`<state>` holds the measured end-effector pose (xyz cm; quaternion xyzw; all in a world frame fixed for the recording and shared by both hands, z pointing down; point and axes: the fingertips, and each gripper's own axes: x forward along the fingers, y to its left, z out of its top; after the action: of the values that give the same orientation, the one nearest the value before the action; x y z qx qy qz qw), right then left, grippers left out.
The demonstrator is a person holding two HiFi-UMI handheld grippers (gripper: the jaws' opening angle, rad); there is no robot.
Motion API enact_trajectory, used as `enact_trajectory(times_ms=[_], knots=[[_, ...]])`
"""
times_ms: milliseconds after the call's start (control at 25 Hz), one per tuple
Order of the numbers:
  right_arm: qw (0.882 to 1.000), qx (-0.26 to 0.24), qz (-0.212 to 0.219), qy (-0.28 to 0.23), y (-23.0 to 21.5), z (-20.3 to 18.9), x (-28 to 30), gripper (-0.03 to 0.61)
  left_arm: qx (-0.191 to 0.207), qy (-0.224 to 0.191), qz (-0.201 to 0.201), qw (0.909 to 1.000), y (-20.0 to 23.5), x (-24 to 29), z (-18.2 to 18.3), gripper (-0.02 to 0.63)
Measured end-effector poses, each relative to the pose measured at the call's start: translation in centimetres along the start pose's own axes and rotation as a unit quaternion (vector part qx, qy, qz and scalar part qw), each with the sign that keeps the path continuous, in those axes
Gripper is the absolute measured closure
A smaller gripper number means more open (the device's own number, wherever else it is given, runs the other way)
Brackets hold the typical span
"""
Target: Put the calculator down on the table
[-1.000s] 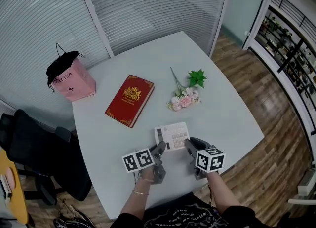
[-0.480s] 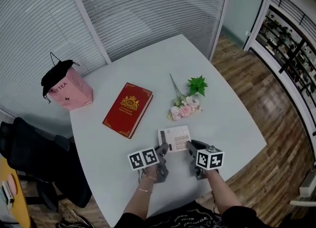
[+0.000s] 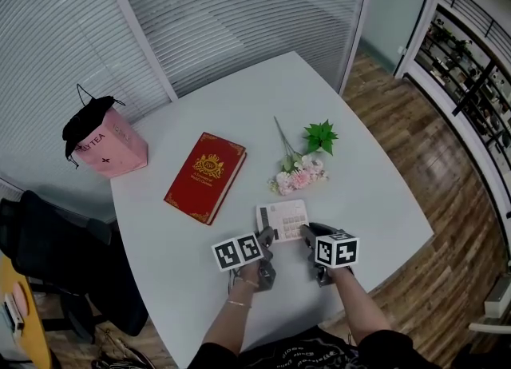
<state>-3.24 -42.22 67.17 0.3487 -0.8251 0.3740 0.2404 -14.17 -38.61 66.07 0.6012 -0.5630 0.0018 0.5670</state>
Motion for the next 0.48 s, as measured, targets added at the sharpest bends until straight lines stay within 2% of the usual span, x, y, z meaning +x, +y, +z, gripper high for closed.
enact_trajectory(times_ms=[160,360,480], knots=[[1.000,-0.002,-0.012,0.012,-0.21,-0.12,0.35,0.486,0.009,0.002,0.014,0.9999,-0.05,0.10,0.11,0.529],[1.000,-0.003,-0.017,0.017,-0.32,-0.22,0.35,0.483,0.043,-0.011,0.044,0.9981,-0.17,-0.06,-0.02,0.517],[1.000,-0.003,-0.025,0.019,-0.47,-0.15,0.20,0.463,0.052,-0.014,0.057,0.9969,0.02,-0.22,0.05,0.504]])
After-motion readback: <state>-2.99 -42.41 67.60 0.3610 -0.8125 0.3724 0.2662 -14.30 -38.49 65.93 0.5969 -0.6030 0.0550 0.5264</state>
